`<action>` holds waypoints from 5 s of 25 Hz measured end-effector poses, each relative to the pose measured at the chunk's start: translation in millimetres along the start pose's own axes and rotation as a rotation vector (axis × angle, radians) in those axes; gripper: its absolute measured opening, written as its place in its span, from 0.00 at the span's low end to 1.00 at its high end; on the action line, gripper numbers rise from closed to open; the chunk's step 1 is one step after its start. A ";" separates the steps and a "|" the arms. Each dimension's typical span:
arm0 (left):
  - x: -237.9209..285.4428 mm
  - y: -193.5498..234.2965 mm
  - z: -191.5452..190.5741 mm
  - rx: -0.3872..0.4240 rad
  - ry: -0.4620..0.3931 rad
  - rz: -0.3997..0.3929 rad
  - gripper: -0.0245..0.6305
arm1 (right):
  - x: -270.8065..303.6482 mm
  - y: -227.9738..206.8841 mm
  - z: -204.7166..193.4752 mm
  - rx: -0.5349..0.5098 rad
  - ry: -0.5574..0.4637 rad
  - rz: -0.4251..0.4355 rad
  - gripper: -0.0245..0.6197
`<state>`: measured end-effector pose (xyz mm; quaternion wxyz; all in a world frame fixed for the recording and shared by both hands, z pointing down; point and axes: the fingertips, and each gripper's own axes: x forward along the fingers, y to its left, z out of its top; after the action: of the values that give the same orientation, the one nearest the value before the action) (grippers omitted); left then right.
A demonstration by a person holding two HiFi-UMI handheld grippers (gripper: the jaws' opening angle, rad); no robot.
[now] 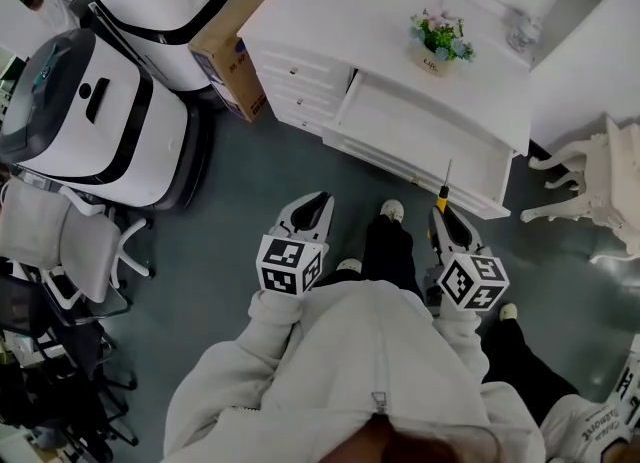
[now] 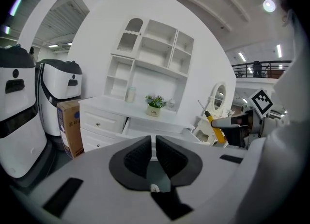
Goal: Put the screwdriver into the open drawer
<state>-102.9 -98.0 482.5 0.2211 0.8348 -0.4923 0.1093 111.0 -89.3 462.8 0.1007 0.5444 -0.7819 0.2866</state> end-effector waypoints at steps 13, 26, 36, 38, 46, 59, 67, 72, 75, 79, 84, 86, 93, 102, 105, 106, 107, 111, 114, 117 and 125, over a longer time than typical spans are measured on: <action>46.9 13.8 19.8 -0.009 0.011 0.019 0.10 | 39.4 -21.0 22.8 0.015 0.012 0.028 0.18; 141.8 11.8 60.2 0.028 0.034 -0.015 0.10 | 92.9 -82.7 70.3 0.035 0.022 0.006 0.18; 184.1 31.8 72.0 0.004 0.075 0.028 0.10 | 142.4 -99.1 85.4 0.031 0.096 0.051 0.18; 189.2 36.4 70.3 -0.007 0.087 0.039 0.10 | 151.3 -100.2 84.0 0.032 0.118 0.061 0.18; 205.2 54.9 62.8 -0.061 0.119 0.102 0.10 | 185.5 -97.2 73.5 0.006 0.229 0.117 0.18; 209.0 71.7 46.0 -0.103 0.162 0.188 0.10 | 253.6 -90.8 18.1 -0.143 0.459 0.222 0.18; 205.9 71.5 34.3 -0.124 0.183 0.219 0.10 | 293.8 -100.4 -20.8 -0.225 0.599 0.229 0.18; 203.4 75.9 31.5 -0.135 0.193 0.246 0.10 | 318.1 -107.6 -42.8 -0.250 0.677 0.221 0.18; 202.2 77.7 30.3 -0.140 0.197 0.259 0.10 | 332.0 -113.2 -57.2 -0.225 0.716 0.197 0.18; 199.3 79.7 26.3 -0.152 0.206 0.277 0.10 | 346.1 -116.3 -67.5 -0.219 0.734 0.171 0.18; 196.1 81.3 21.1 -0.159 0.217 0.301 0.10 | 364.3 -117.0 -78.5 -0.198 0.737 0.149 0.18; 193.9 81.6 21.0 -0.159 0.218 0.310 0.10 | 369.5 -115.6 -80.4 -0.199 0.740 0.141 0.18; 189.2 81.5 23.2 -0.155 0.217 0.333 0.10 | 375.9 -115.0 -77.0 -0.203 0.748 0.094 0.18; 193.5 74.6 25.1 -0.155 0.219 0.306 0.10 | 379.0 -115.8 -78.8 -0.201 0.748 0.077 0.18; 192.8 71.8 25.4 -0.150 0.221 0.298 0.10 | 378.5 -115.7 -78.2 -0.206 0.748 0.080 0.19; 191.9 71.3 25.1 -0.150 0.221 0.297 0.10 | 378.3 -115.4 -77.5 -0.206 0.746 0.079 0.19; 191.0 71.2 24.7 -0.150 0.222 0.297 0.10 | 378.2 -115.0 -76.8 -0.206 0.743 0.078 0.21; 189.0 71.3 25.3 -0.150 0.218 0.294 0.10 | 378.2 -115.3 -73.8 -0.195 0.733 0.072 0.26; 187.0 71.4 27.2 -0.147 0.214 0.288 0.10 | 375.8 -115.0 -71.3 -0.188 0.730 0.070 0.28; 185.1 71.1 28.0 -0.142 0.211 0.282 0.10 | 371.6 -115.1 -68.3 -0.186 0.719 0.070 0.29; 180.8 68.2 31.4 -0.115 0.205 0.255 0.10 | 357.8 -119.3 -54.9 -0.175 0.681 0.046 0.29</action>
<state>-74.5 -281.4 545.2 0.3017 0.7359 -0.5746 0.1929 72.5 -371.6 715.9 0.3956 0.3892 -0.7371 0.3857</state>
